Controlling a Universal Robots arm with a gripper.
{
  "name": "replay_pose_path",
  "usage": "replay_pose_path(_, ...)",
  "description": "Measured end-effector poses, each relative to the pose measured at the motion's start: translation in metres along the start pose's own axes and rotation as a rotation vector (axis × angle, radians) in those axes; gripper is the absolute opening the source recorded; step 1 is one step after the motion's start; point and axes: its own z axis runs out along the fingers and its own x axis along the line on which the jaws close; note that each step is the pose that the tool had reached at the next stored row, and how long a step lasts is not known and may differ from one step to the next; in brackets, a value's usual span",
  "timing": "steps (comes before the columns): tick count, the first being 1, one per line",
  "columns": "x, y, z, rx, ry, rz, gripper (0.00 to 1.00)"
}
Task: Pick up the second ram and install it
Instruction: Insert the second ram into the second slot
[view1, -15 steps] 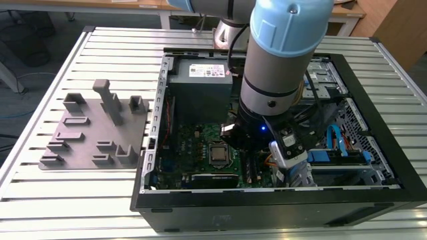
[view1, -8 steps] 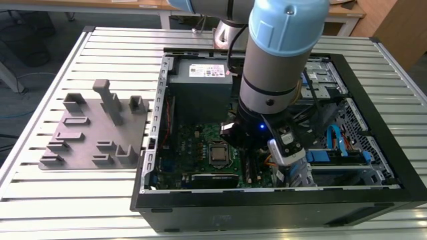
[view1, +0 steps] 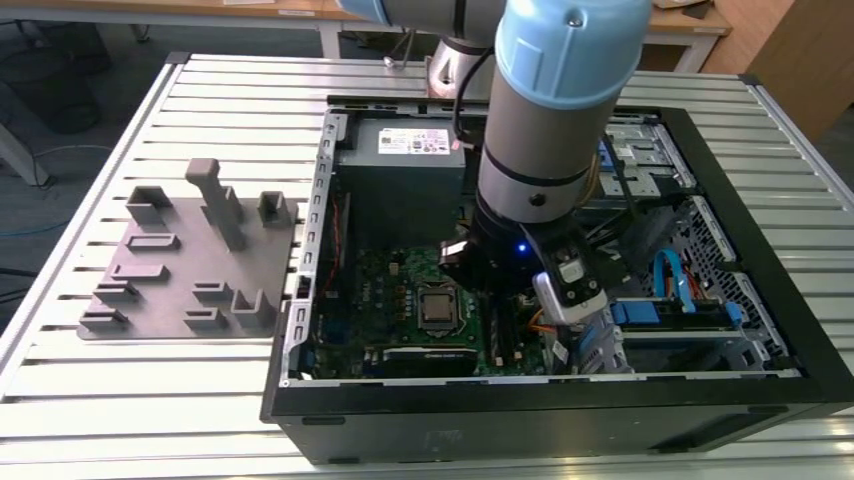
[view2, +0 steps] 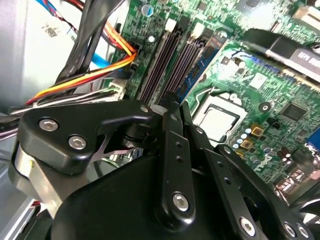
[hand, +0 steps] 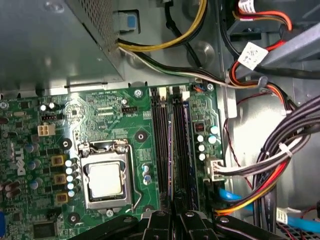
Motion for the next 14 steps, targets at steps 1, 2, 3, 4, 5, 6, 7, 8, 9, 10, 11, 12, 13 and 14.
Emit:
replay_pose_path(1, 0.0002, 0.0014, 0.0004, -0.0001, 0.0, -0.003, 0.14)
replay_pose_path(2, 0.0004, 0.0031, 0.0007, -0.0001, 0.0, -0.005, 0.14)
replay_pose_path(3, 0.0006, 0.0052, 0.0011, -0.0002, 0.0, -0.008, 0.14)
replay_pose_path(4, 0.0009, 0.007, 0.0016, -0.0002, 0.0, -0.01, 0.14)
replay_pose_path(5, 0.001, 0.0081, 0.0019, -0.0001, 0.0, -0.013, 0.14)
replay_pose_path(6, 0.001, 0.0087, 0.0024, -0.0003, 0.0, -0.015, 0.14)
replay_pose_path(7, 0.001, 0.0089, 0.0029, -0.0003, 0.0, -0.018, 0.14)
replay_pose_path(8, 0.0011, 0.0091, 0.0033, 0.0001, 0.0, -0.022, 0.14)
replay_pose_path(9, 0.0012, 0.0091, 0.0036, 0.0007, 0.0, -0.028, 0.14)
replay_pose_path(10, 0.0012, 0.0092, 0.0039, 0.001, 0.0, -0.035, 0.14)
replay_pose_path(11, 0.0012, 0.0094, 0.0042, 0.0019, -0.0001, -0.041, 0.14)
replay_pose_path(12, 0.0014, 0.01, 0.0045, 0.0036, -0.0002, -0.042, 0.14)
replay_pose_path(13, 0.0015, 0.0109, 0.0048, 0.0048, -0.0004, -0.042, 0.14)
replay_pose_path(14, 0.0016, 0.0124, 0.0051, 0.0066, -0.0006, -0.043, 0.14)
